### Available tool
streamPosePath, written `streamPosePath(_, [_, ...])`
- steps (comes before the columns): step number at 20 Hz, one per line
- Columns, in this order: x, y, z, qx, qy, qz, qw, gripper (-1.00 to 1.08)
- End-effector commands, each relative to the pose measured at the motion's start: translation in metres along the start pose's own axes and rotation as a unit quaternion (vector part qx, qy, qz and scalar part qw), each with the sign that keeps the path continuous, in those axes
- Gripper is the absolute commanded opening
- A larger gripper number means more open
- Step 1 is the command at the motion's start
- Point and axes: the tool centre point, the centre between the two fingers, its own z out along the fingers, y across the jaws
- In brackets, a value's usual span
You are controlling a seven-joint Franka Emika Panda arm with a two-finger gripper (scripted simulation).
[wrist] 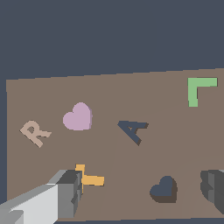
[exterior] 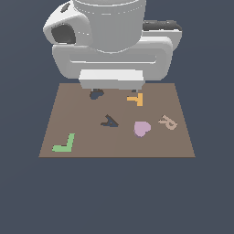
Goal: Insert a designated object into the corresponding slot on a board.
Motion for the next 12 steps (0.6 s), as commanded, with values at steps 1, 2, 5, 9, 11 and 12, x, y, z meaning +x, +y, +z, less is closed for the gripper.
streamPosePath(1, [0.0,0.0,0.0,0.0,0.0,0.0,1.0,1.0])
streamPosePath(2, [0.0,0.0,0.0,0.0,0.0,0.0,1.0,1.0])
streamPosePath(5, [0.001,-0.003,0.004,0.0,-0.001,0.001,1.0,1.0])
streamPosePath(9, [0.004,-0.012,0.017,-0.001,-0.002,0.004,1.0,1.0])
streamPosePath(11, [0.006,-0.018,0.027,-0.002,-0.004,0.006,1.0,1.0])
streamPosePath(12, [0.008,-0.021,0.032,-0.003,-0.005,0.007,1.0,1.0])
